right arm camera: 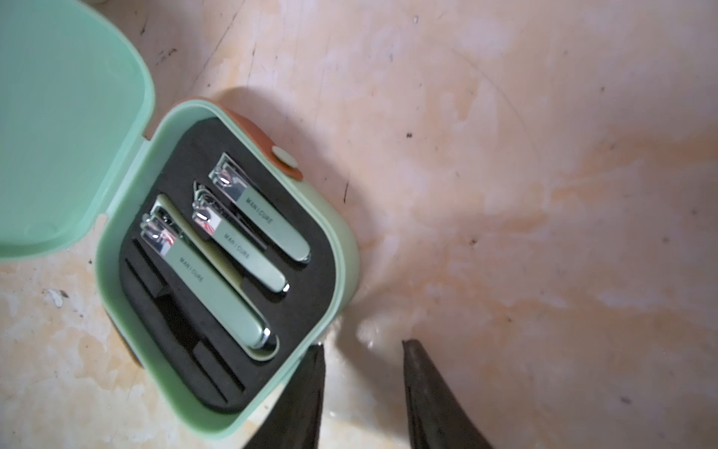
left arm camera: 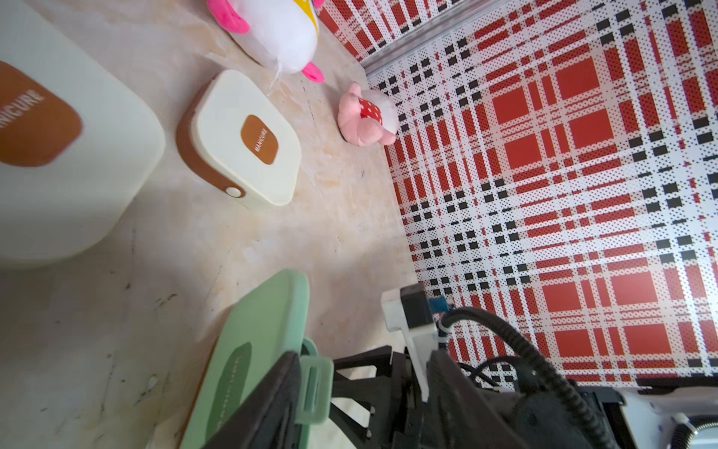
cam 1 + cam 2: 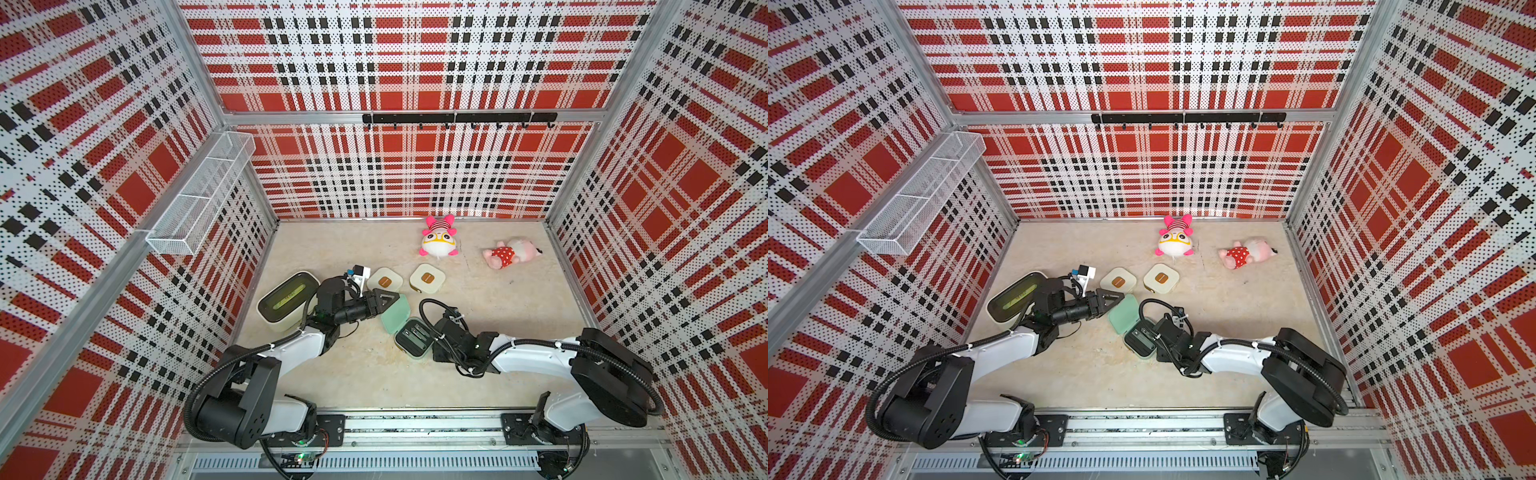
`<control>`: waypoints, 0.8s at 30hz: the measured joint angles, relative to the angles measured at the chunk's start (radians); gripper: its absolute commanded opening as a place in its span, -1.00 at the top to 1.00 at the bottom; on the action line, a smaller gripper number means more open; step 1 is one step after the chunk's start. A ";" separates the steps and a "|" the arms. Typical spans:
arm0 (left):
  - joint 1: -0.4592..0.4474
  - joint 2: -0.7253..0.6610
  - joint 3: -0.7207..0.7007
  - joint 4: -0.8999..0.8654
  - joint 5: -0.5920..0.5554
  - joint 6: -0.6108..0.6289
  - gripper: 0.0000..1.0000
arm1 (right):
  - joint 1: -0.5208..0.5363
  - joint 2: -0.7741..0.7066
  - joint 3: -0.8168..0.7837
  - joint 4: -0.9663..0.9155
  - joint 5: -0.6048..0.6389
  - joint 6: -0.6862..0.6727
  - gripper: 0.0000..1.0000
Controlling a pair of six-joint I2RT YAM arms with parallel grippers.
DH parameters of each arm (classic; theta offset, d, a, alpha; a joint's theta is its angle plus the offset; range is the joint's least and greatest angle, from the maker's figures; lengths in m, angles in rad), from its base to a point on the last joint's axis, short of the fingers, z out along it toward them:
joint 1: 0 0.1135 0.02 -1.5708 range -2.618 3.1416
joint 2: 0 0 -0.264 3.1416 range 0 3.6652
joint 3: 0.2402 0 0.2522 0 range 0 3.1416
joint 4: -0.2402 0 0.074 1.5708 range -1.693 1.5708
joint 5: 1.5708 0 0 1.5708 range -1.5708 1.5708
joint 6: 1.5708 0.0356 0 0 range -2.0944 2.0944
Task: Organize nail clipper sets
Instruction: Close the storage box at the center of the board.
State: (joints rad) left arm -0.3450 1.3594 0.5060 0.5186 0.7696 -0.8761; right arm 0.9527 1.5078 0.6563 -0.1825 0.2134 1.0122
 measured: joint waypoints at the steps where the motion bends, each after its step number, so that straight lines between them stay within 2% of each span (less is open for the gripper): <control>1: -0.008 0.000 0.004 -0.003 0.005 -0.003 -0.16 | -0.008 0.008 0.006 0.004 -0.004 -0.006 0.25; 8: -0.084 0.013 0.025 -0.033 0.018 -0.031 -0.18 | -0.062 0.062 0.053 0.049 -0.041 -0.053 0.26; 14: -0.143 0.097 0.025 -0.071 -0.010 -0.052 -0.15 | -0.111 0.060 0.051 0.105 -0.083 -0.061 0.25; 24: -0.204 0.253 0.063 -0.055 -0.075 -0.069 0.06 | -0.129 -0.117 -0.028 0.045 -0.058 0.030 0.23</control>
State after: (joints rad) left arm -0.5488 1.6123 0.5694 0.4637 0.6949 -0.9455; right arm 0.8242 1.3907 0.6281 -0.1379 0.1558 1.0420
